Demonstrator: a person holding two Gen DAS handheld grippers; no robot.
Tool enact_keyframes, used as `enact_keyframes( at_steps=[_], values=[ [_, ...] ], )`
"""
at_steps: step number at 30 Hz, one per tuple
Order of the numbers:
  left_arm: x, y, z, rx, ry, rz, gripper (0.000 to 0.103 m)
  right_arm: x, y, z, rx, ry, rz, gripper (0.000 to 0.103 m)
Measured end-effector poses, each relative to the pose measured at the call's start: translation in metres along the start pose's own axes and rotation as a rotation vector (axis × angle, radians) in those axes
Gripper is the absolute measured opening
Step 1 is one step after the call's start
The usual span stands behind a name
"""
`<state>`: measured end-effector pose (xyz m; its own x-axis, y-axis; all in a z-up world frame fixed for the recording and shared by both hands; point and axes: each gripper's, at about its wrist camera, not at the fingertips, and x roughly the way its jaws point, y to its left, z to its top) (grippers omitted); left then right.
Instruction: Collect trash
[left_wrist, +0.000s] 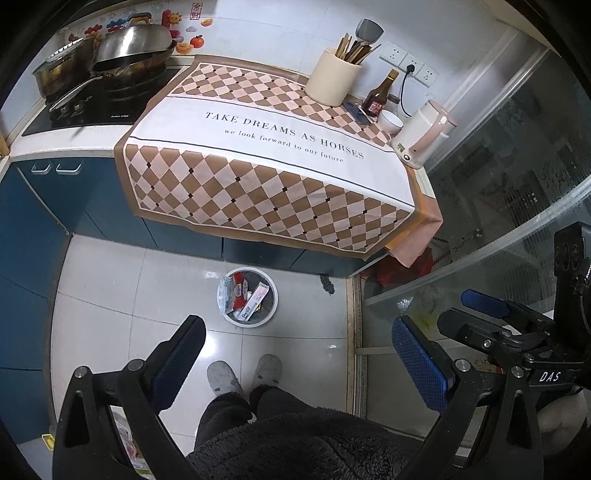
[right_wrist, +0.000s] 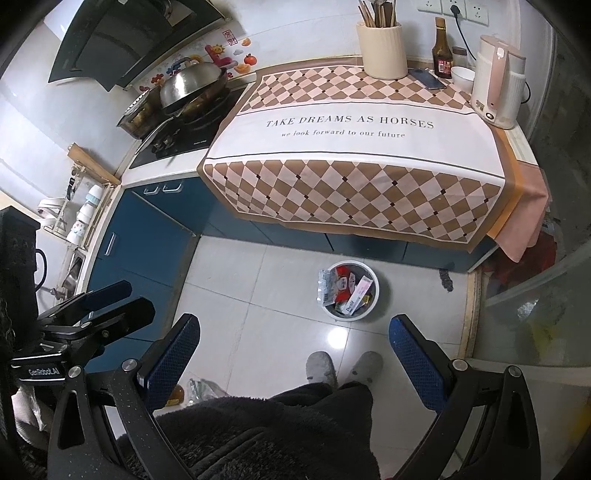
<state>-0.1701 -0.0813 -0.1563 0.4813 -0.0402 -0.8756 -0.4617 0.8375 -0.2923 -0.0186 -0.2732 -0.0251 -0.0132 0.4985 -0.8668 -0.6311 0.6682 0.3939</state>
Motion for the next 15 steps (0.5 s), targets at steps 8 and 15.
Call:
enact_keyframes(
  at_steps=[8,15],
  values=[
    [-0.0002,0.0001,-0.0004,0.003,0.001,0.001,0.103,0.0013,-0.0037,-0.0022,0.014,0.009,0.016,0.103],
    [0.0003,-0.0008,-0.0001,-0.003,0.001,0.002,0.103,0.0023,-0.0049,-0.0041,0.02,0.009,0.018,0.103]
  ],
)
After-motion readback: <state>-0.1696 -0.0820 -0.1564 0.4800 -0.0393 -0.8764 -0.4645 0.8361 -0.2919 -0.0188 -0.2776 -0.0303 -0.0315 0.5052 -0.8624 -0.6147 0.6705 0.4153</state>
